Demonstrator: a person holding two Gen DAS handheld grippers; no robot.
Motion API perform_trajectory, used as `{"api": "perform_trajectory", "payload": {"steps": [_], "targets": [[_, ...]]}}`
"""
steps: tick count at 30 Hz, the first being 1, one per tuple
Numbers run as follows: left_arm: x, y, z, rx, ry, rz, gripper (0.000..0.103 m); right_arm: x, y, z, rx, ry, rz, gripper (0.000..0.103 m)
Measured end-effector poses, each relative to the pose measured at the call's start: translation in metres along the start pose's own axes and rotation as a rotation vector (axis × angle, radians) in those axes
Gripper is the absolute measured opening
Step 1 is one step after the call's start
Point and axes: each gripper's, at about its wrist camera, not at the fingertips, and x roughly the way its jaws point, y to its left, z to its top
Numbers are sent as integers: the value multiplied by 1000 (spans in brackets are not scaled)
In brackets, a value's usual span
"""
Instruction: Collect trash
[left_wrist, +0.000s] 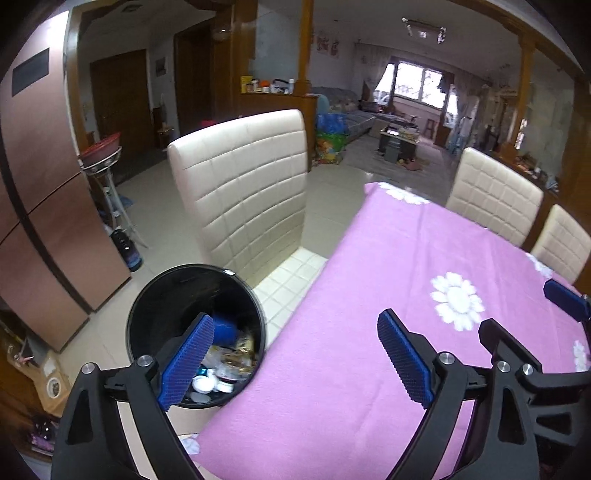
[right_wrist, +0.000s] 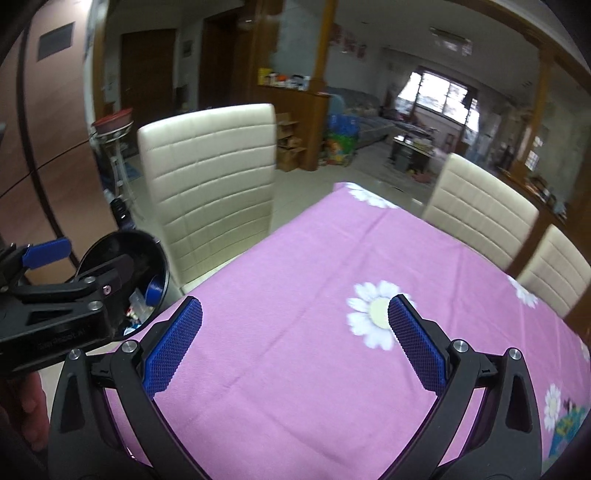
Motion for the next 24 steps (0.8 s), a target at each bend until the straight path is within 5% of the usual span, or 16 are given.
{"api": "perform_trajectory", "payload": {"steps": [15,24], "targets": [[-24,-29,6,69,-29,-75,88,-34,-42,-4,163,25,-176,99],[-26,-44,7,96,-33,-96,88,-37,-61,-10,209,50,-184,99]]}}
